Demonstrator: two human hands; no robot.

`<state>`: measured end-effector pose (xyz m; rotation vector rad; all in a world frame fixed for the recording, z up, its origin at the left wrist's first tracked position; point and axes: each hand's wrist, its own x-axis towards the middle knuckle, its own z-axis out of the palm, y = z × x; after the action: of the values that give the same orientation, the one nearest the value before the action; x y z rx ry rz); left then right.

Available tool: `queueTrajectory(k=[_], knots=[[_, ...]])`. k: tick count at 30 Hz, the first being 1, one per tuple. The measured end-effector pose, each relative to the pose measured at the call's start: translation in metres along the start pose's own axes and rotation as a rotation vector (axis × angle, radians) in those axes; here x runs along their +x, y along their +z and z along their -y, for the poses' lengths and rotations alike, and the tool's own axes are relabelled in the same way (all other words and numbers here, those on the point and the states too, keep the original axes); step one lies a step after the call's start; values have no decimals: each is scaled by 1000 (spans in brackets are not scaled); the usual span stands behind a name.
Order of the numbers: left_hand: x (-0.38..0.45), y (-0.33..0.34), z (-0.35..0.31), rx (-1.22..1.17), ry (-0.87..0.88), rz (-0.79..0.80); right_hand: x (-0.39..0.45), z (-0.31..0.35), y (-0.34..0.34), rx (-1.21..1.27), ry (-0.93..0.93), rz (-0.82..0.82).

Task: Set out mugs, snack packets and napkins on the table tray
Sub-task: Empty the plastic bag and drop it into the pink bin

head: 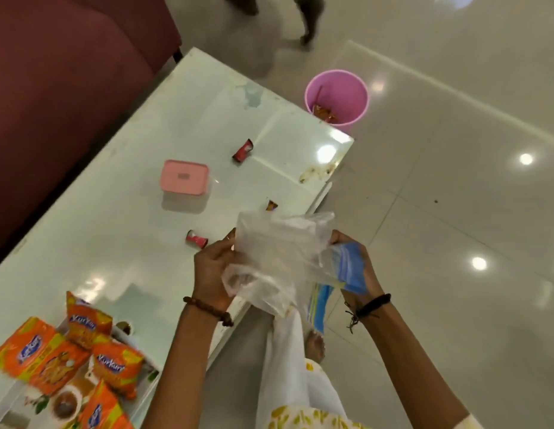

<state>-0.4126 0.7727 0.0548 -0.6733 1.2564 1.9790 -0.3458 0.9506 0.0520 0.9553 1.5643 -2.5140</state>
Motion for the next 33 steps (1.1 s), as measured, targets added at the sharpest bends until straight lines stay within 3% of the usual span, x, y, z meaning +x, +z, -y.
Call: queueTrajectory(k=[2,5,9,11,13,16,20,26,33], knots=[[6,10,-12,84,-50,53,6,4,-6,-54,-115,-36],[22,20,-18,415,-155,68,19,15,-14,-96,-108,-77],[46,31,-33,678,-76,158,54,28,-24,-241,-85,-102],[60,41,-46,647,-9,130,74,42,-21,-226,8,-136],[74,53,-60,591,81,94,92,54,-17,-25,220,-170],[104,76,-84,732,257,43,115,69,-18,274,398,-146],[142,104,-102,1011,407,-37,146,83,-24,221,481,-26],[192,164,-112,1145,487,-38,211,95,-37,-206,245,-134],[288,225,-140,1371,208,179,335,129,-69,-547,11,-119]])
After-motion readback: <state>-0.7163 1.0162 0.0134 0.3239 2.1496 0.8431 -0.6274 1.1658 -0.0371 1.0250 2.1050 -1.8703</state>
